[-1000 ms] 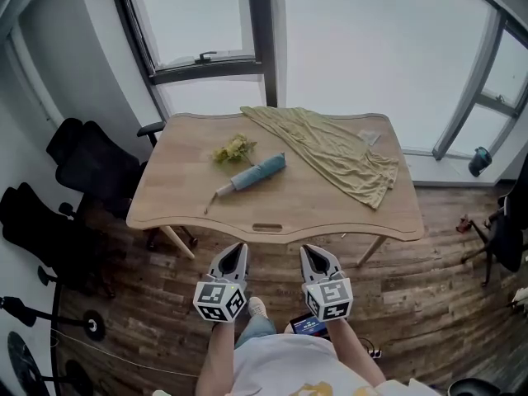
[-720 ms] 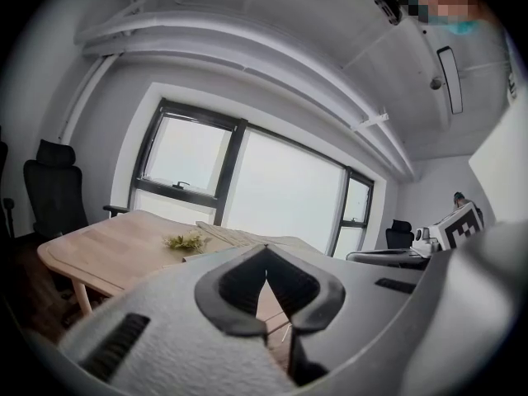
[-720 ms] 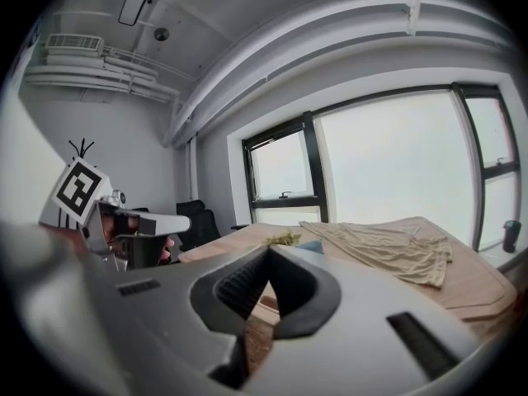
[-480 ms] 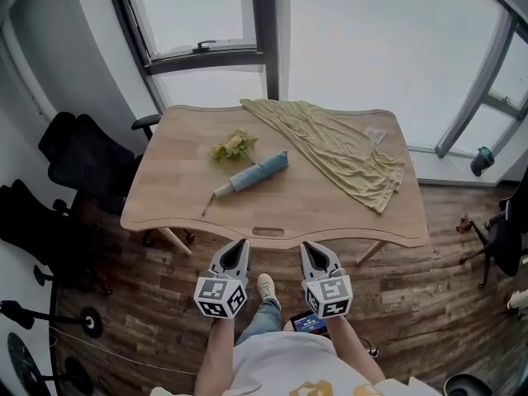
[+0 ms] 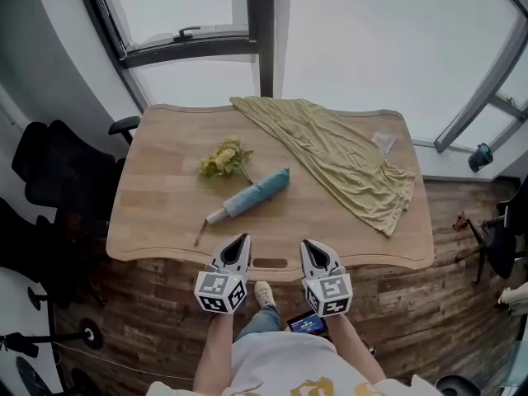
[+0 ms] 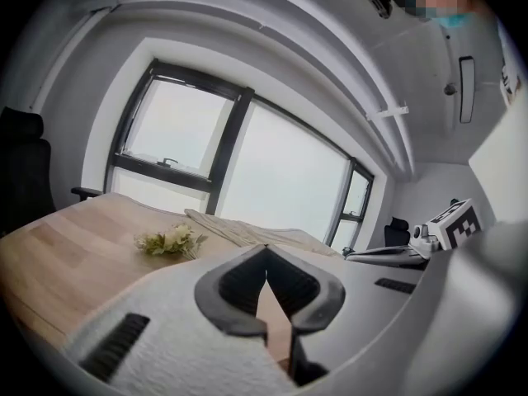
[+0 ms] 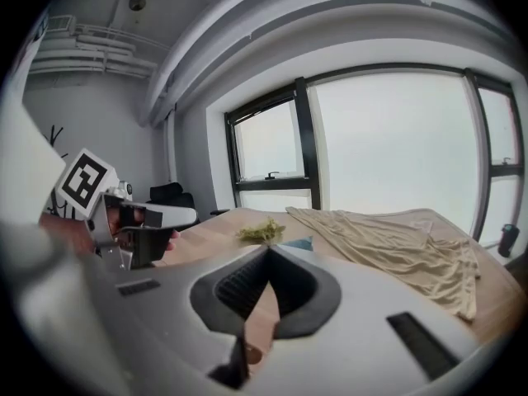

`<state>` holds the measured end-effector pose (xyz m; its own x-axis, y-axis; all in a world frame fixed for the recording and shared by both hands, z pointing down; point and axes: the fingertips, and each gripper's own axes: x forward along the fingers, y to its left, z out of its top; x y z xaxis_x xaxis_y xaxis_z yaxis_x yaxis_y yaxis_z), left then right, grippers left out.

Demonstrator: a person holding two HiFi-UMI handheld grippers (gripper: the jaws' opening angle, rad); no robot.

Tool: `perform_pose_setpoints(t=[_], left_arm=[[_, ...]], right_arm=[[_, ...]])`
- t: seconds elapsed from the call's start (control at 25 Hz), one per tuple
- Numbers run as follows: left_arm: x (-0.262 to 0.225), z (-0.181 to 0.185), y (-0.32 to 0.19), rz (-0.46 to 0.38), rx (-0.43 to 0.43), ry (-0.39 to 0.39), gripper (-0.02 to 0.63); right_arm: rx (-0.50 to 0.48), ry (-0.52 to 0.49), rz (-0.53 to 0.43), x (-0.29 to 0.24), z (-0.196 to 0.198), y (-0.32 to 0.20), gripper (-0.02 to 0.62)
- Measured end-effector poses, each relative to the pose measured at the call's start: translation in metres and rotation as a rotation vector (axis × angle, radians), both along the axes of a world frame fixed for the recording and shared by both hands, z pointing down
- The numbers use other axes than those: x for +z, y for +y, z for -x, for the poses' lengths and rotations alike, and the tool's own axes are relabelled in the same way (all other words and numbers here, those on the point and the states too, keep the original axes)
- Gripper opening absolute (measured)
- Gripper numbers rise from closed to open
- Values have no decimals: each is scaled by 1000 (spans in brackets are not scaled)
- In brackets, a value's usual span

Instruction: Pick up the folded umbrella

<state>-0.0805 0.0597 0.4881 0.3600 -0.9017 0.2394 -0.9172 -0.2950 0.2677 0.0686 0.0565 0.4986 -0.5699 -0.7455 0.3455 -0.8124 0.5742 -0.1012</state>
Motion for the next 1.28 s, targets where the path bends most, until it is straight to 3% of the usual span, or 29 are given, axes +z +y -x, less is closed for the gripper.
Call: perform_pose_setpoints(t=[0.48, 0.72, 0.96, 1.28], left_arm=[[24, 38, -117, 61, 94, -26, 20], [35, 42, -138, 91, 116, -27, 20], [41, 40, -153, 107, 147, -140, 20], [51, 38, -171, 146, 150, -115, 20]], right_arm=[[88, 29, 28, 15, 34, -102, 11], [106, 37, 36, 17, 36, -116, 11], [119, 32, 36, 17, 36, -128, 11], [104, 22, 50, 27, 35, -152, 11]])
